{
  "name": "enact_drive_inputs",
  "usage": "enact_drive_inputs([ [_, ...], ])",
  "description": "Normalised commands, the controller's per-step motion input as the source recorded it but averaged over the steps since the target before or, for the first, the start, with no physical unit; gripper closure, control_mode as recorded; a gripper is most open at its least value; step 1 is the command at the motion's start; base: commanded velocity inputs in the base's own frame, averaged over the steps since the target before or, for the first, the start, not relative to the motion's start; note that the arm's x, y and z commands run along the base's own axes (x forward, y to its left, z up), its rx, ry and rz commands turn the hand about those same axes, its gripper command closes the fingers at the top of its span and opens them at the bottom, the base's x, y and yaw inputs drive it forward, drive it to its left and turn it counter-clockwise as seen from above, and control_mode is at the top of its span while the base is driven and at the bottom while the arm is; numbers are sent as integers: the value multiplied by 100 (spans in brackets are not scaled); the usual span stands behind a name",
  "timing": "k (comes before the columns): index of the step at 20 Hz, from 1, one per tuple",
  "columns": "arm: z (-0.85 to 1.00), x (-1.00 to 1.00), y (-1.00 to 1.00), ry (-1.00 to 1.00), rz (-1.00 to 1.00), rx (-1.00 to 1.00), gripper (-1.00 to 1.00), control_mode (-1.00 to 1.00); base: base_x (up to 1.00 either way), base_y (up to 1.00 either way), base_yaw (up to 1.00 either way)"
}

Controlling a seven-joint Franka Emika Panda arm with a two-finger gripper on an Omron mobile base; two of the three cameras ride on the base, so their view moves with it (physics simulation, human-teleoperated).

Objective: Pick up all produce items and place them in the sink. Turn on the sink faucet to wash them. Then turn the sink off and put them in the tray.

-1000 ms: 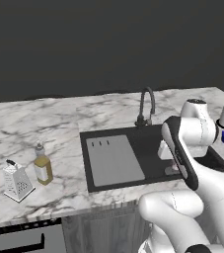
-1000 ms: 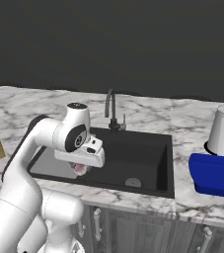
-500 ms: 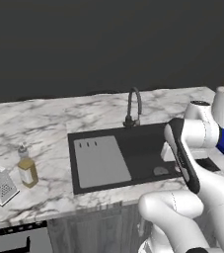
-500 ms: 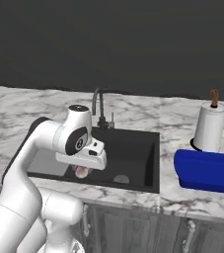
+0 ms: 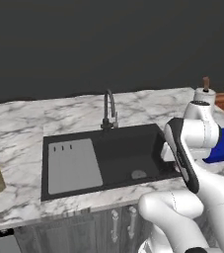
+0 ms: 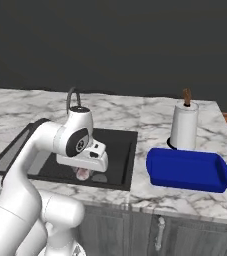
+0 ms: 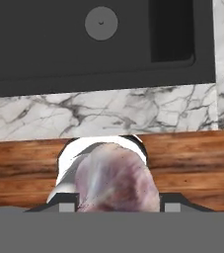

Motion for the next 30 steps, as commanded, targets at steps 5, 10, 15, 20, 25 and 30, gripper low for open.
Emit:
enact_drive_inputs([
  [5, 0, 0, 0, 0, 0, 0, 100, 100, 2, -68, 0],
  [10, 0, 0, 0, 0, 0, 0, 100, 100, 41, -21, 0],
  [15, 0, 0, 0, 0, 0, 0, 100, 100, 77, -4, 2],
  [20, 0, 0, 0, 0, 0, 0, 100, 100, 94, -2, 7],
  [25, 0, 35, 7, 0, 9, 0, 100, -100, 33, 0, 5],
  [30, 0, 42, 40, 0, 22, 0, 100, -100, 0, 0, 0],
])
